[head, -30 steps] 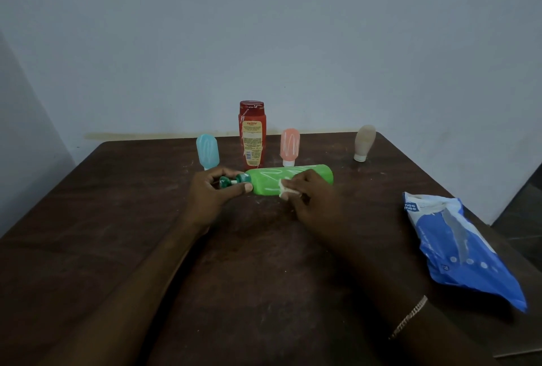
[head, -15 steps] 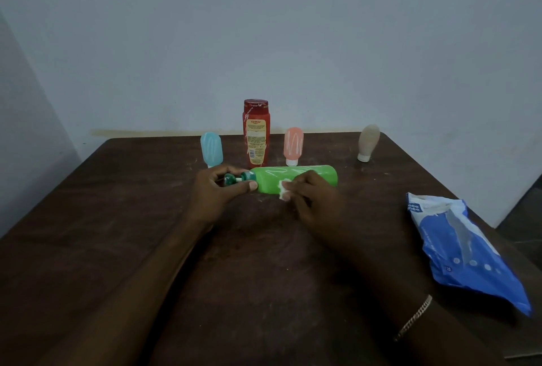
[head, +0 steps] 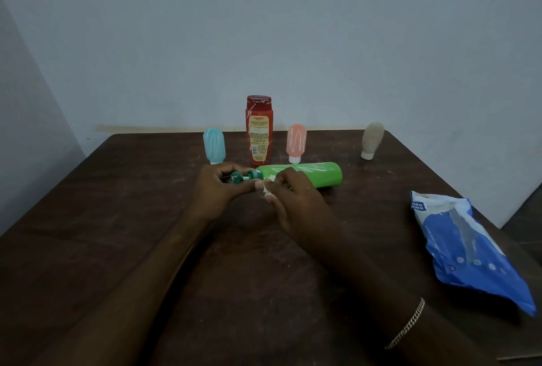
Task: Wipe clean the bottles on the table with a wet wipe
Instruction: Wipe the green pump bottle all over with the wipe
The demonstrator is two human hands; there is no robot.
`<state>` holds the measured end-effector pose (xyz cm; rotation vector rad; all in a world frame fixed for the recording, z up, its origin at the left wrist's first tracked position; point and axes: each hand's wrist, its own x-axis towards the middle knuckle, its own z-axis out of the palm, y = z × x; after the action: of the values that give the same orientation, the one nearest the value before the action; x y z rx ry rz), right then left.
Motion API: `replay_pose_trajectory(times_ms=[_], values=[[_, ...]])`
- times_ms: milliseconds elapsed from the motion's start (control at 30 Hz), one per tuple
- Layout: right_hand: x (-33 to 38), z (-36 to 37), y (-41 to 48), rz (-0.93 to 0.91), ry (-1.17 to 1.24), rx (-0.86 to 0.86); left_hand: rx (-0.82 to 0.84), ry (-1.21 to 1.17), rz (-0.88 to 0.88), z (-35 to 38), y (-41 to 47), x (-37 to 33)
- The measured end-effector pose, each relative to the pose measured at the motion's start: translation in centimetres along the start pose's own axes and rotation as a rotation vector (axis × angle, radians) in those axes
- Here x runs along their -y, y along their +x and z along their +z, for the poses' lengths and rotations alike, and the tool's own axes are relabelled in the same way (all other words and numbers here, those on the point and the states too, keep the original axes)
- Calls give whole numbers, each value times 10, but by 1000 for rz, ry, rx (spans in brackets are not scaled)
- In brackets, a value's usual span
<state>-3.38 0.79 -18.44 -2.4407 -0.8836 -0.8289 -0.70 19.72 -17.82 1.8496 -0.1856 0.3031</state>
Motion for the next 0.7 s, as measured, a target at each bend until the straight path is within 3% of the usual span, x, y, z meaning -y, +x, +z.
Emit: replay_pose_trajectory(times_ms=[100, 300, 467, 700], values=[[3, 2, -6, -13, -116, 49, 2, -10, -23, 1, -1, 0], [3, -3, 3, 85, -101, -5, 4, -13, -23, 3, -4, -5], [4, 0, 1, 32, -183, 51, -1, -4, -23, 4, -4, -7], [-6, -12, -9, -80, -146, -18, 7, -30, -31, 3, -4, -2]])
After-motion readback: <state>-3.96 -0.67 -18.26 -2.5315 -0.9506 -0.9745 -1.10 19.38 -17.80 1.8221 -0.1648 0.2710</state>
